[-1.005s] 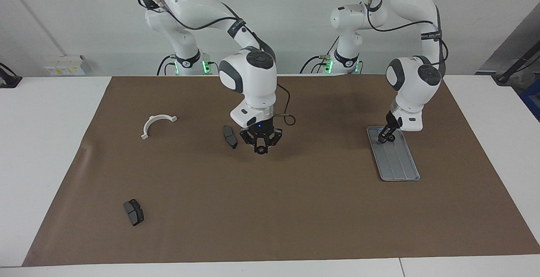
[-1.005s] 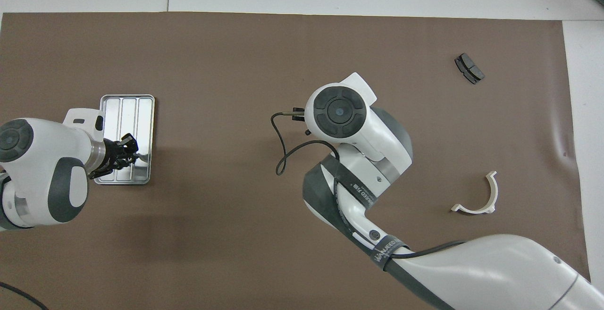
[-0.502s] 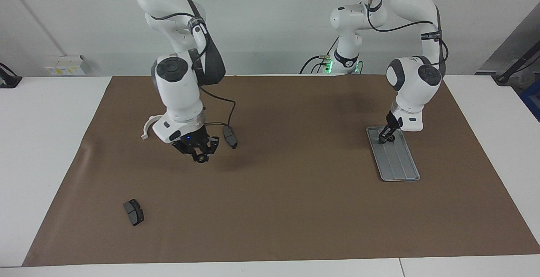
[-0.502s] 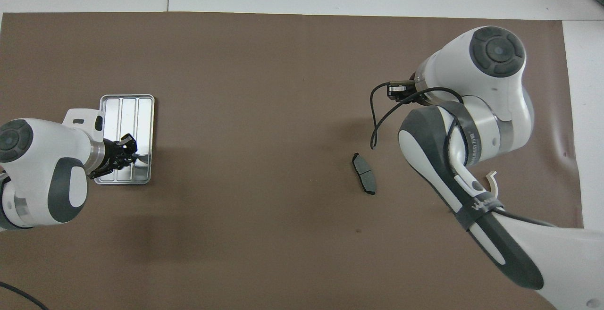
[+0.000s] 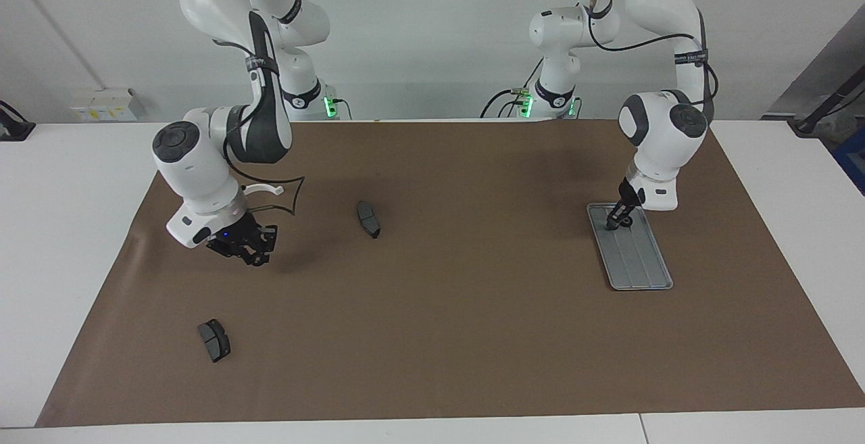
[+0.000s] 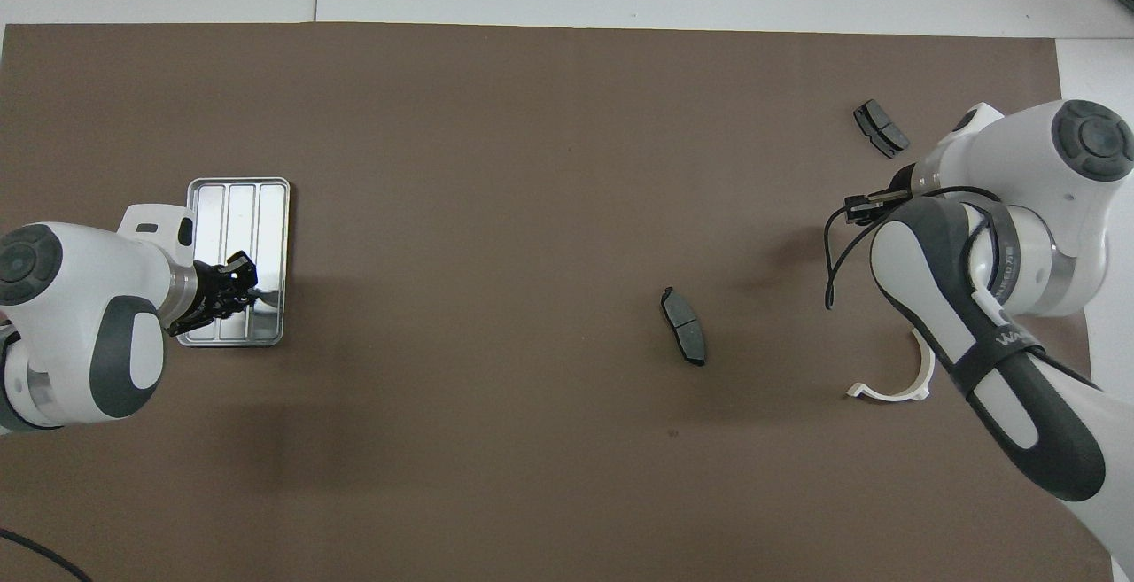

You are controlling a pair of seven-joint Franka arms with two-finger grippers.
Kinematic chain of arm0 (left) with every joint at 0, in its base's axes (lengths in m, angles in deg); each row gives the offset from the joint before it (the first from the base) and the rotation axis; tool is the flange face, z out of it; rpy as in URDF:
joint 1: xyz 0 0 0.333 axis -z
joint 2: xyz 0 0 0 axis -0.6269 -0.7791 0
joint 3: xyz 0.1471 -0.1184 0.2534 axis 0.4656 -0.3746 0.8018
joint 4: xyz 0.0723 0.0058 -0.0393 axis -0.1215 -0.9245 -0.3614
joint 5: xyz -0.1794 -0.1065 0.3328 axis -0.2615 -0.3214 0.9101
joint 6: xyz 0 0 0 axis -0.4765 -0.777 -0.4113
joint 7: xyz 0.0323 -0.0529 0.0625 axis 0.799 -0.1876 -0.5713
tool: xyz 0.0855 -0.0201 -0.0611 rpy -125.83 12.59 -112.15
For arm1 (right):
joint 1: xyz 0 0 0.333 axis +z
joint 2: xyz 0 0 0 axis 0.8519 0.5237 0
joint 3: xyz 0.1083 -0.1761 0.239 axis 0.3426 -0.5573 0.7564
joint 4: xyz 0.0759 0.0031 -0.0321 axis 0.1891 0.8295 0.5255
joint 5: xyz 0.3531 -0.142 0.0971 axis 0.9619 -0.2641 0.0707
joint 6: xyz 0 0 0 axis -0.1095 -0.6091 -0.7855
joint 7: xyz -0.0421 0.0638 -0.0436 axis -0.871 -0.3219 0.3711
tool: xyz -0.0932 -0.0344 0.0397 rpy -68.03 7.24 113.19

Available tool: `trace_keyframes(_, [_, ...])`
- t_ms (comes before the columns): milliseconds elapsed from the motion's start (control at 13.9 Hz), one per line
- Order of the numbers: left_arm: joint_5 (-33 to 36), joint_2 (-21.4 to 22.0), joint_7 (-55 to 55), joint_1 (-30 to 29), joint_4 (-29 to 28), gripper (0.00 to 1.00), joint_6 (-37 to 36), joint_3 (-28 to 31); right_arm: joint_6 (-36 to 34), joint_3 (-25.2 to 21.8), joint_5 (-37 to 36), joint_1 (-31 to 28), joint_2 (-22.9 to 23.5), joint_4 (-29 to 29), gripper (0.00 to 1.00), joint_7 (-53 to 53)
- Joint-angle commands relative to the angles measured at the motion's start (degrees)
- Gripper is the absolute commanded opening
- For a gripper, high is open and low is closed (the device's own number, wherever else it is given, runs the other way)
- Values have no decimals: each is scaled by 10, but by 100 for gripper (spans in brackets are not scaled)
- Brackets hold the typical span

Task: Place bearing gear from tray to pile
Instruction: 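Carry the bearing farther out and set it down with the right gripper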

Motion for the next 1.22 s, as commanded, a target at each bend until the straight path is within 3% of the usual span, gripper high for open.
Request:
trace_keyframes(0, [-4,-3,-8,1,-12,26,21,-6,38,-7,29,-3,-3,29,0,-39])
trace_keyframes(431, [-4,-3,-8,3,-13,43,21,-6,72,-24,66,-5,32,33,0,-90])
trace_keyframes(718, [-4,-4,-8,2,-12,38,21,-6,89,-24,67,-5,41,32,4,-86])
trace_keyframes(789, [-4,-4,-8,2,-13,36,21,-6,91,-24,67,-5,46,32,39,-87])
trace_keyframes(861, [-4,-4,-8,2,-12,33,21,-6,92,-24,67,-5,48,33,87,-86])
trace_keyframes(933, [-4,-4,-9,2,-12,31,21,-6,91,-24,67,-5,48,32,100,-86])
trace_keyframes(1148, [-4,-4,-8,2,-12,24,21,-6,83,-24,67,-1,33,26,100,-75])
